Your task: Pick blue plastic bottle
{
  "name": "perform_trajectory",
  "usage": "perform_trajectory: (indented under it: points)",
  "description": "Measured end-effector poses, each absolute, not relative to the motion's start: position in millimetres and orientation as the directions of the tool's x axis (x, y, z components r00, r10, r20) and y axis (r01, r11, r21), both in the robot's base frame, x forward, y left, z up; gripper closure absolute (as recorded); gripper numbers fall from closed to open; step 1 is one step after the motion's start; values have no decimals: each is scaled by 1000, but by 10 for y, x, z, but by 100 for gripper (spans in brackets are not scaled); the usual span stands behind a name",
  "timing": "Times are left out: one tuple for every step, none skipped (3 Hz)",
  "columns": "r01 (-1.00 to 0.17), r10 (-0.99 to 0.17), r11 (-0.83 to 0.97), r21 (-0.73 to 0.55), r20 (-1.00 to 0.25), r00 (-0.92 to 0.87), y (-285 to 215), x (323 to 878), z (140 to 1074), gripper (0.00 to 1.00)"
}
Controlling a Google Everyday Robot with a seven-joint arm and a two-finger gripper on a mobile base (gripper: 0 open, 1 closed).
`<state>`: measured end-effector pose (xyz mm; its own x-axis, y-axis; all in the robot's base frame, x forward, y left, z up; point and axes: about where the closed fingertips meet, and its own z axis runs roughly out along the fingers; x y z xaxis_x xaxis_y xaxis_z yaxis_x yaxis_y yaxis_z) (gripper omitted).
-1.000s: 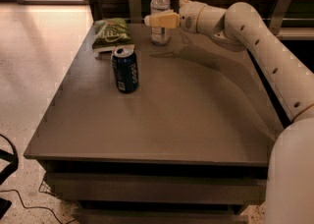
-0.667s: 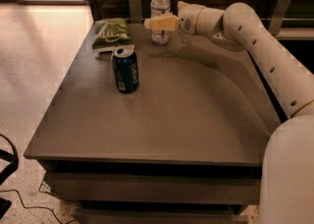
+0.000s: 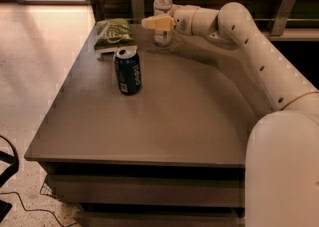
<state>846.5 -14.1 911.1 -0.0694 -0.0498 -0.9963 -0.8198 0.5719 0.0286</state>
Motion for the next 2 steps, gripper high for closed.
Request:
perform_trajectory:
  points:
    - [-823, -49, 568, 29, -996, -69, -106, 8474, 9110, 41]
    - [-826, -48, 563, 30, -996, -70, -66, 8473, 9102, 65]
